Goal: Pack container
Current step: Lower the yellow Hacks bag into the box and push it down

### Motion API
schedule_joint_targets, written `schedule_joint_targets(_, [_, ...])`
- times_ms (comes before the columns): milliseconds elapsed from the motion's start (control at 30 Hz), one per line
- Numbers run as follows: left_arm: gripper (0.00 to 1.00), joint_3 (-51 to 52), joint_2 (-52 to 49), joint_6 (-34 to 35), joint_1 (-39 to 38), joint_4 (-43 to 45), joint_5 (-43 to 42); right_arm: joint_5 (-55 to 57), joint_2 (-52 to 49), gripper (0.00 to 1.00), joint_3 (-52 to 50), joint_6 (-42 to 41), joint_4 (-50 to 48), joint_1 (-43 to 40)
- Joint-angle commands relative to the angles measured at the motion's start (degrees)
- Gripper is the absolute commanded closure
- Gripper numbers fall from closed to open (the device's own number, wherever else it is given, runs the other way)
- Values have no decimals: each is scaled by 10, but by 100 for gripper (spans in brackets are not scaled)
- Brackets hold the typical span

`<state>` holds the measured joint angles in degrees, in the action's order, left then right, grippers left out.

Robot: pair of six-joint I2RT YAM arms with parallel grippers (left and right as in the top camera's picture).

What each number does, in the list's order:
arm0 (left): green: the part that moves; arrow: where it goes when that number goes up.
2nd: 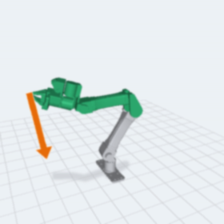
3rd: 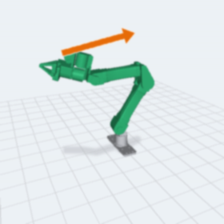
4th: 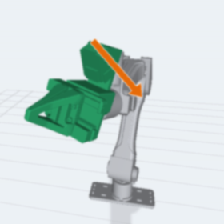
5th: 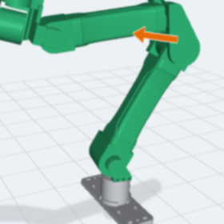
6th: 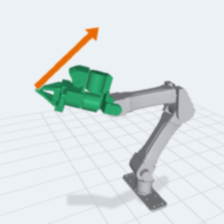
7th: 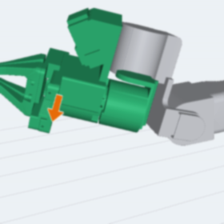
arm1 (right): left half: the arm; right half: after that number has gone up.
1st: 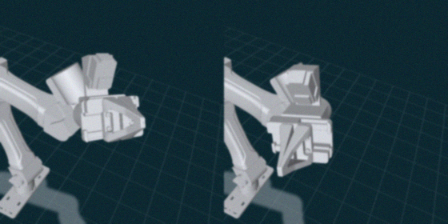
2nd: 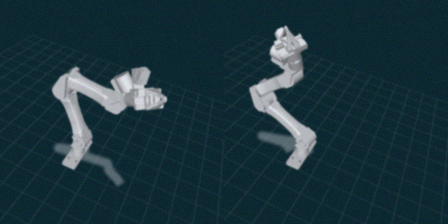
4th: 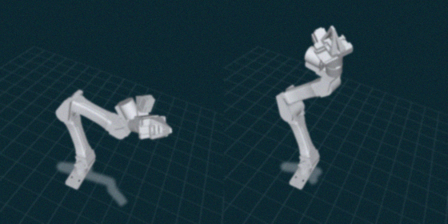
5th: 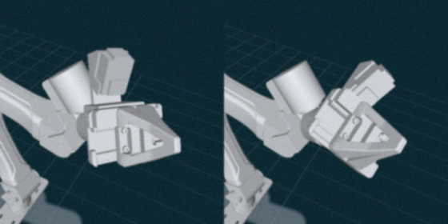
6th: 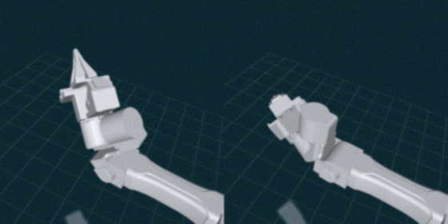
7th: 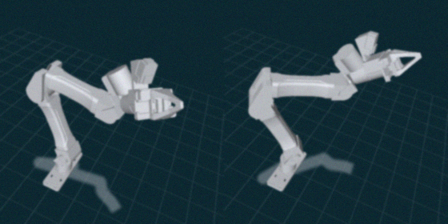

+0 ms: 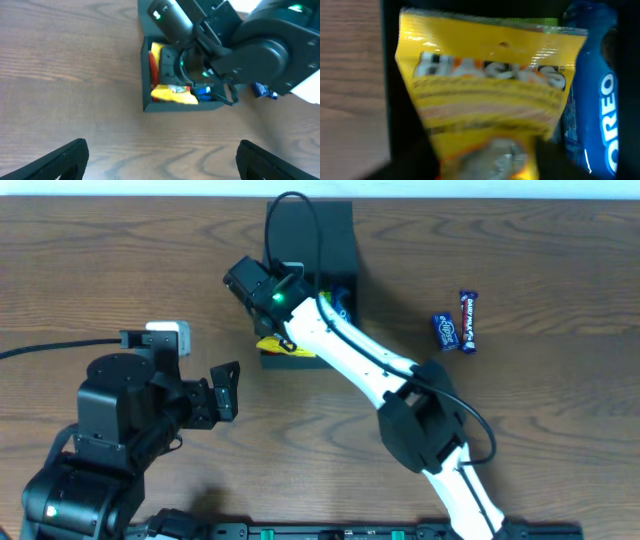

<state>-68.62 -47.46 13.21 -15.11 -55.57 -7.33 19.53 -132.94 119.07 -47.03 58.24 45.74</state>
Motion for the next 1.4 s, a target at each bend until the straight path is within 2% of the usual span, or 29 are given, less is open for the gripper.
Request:
schedule_joint_targets(0, [5, -12, 1, -8, 1, -9, -2, 34, 10, 13, -1, 3, -2, 6])
schedule_joint_targets(200, [5, -12, 1, -12, 1, -13, 3, 31, 101, 5, -1, 83, -2, -5])
schedule_joint_targets(233, [5, -12, 1, -13, 1, -12, 3, 28, 115, 5, -1, 94, -2, -7])
schedule_joint_targets(267, [5, -12, 1, -13, 1, -12, 3, 22, 131, 10, -1, 111, -2, -10])
schedule_joint_targets(300, [5, -12, 1, -13, 1, -12, 3, 15, 141, 25, -1, 129, -2, -12])
schedule_joint_targets(367, [5, -12, 1, -13, 1, -12, 4, -2, 151, 84, -1, 159, -2, -17])
schedule_joint_targets(400, [5, -12, 1, -13, 1, -12, 5, -14, 151, 99, -2, 169, -1, -19])
schedule_joint_targets(600, [5, -12, 1, -15, 1, -11, 20, -82, 106, 99, -15, 217, -2, -31])
schedule_joint_targets(833, [5, -12, 1, -14, 1, -11, 33, -96, 34, 99, -39, 239, -19, -37])
schedule_joint_targets(1000, [5, -12, 1, -14, 1, -12, 33, -153, -23, 99, -40, 294, -35, -38])
schedule_joint_targets(1267, [5, -12, 1, -15, 1, -12, 50, -171, -18, 99, -36, 365, -41, -40])
schedule_joint_targets(1367, [5, -12, 1, -15, 1, -12, 50, -170, -2, 99, -36, 366, -33, -45])
